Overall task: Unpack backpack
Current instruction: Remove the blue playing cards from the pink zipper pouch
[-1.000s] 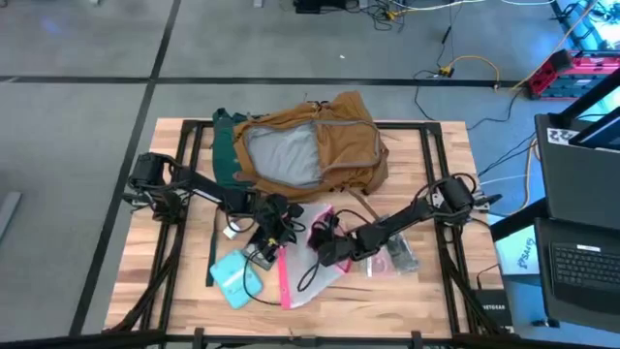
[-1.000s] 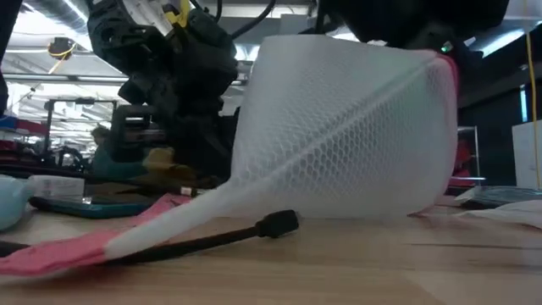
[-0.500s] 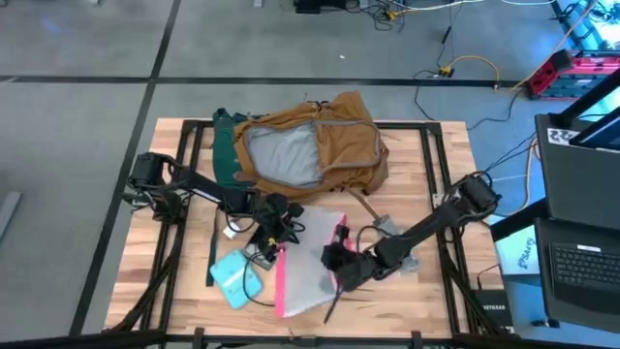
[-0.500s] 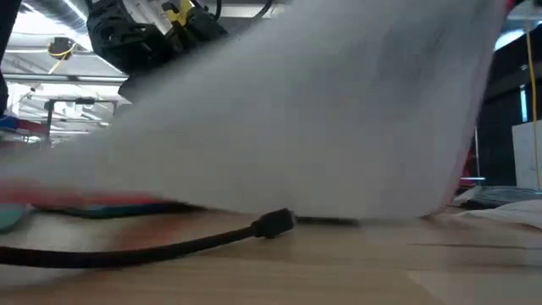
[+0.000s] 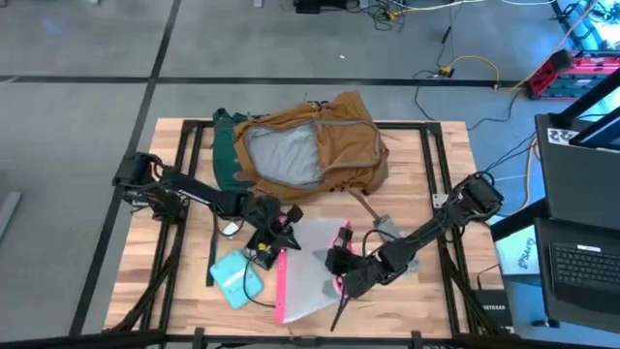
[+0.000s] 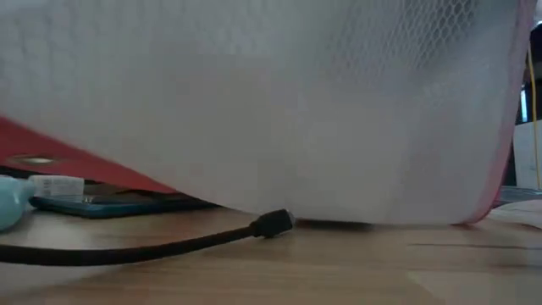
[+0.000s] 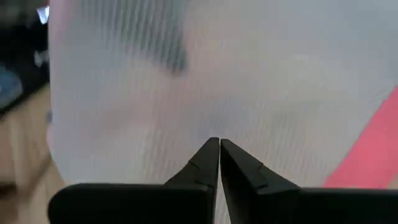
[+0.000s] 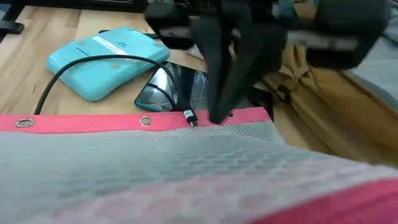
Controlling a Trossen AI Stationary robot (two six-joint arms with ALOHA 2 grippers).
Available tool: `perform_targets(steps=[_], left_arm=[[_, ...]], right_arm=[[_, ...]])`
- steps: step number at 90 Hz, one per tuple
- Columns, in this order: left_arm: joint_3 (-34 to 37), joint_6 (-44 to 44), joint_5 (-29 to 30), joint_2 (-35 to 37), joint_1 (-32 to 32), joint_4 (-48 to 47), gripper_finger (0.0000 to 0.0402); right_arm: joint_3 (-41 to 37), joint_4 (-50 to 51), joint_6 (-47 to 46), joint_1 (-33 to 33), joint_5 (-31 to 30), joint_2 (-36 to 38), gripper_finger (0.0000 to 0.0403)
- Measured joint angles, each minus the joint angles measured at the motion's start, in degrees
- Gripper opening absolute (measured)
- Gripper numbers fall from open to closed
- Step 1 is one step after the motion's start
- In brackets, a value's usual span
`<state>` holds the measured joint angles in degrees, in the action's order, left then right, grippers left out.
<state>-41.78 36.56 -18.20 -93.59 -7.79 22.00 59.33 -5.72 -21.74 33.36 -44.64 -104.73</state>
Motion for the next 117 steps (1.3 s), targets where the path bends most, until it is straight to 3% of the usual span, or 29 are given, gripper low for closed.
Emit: perform_targets(steps=[12,46,65,91,117], left_arm=[[-0.13,2.95,0.90,0.60,-2.51,0.33,0.0035],[-0.39,4.05,12.24,0.33,-4.28,6.04,0.0166],[-0.44,1.58,12.66,-2.65,-2.39,9.94,0.0219],[-0.44,-3.17,5.97,-6.48,-0.78,14.76,0.0245],[-0.44,-6.17,5.41,-6.80,-0.68,16.68,0.0240]], right_arm=[[0.02,-0.04,-0.04,0.00,0.04,0.00,0.0000],[0.04,-0.20,-0.45,0.00,0.21,0.02,0.0000],[0.04,-0.36,-0.46,0.00,0.68,0.02,0.0000],[0.04,-0.44,-0.46,-0.03,0.72,0.00,0.0000],[0.07,-0.93,-0.35,-1.79,2.95,-0.07,0.0000]])
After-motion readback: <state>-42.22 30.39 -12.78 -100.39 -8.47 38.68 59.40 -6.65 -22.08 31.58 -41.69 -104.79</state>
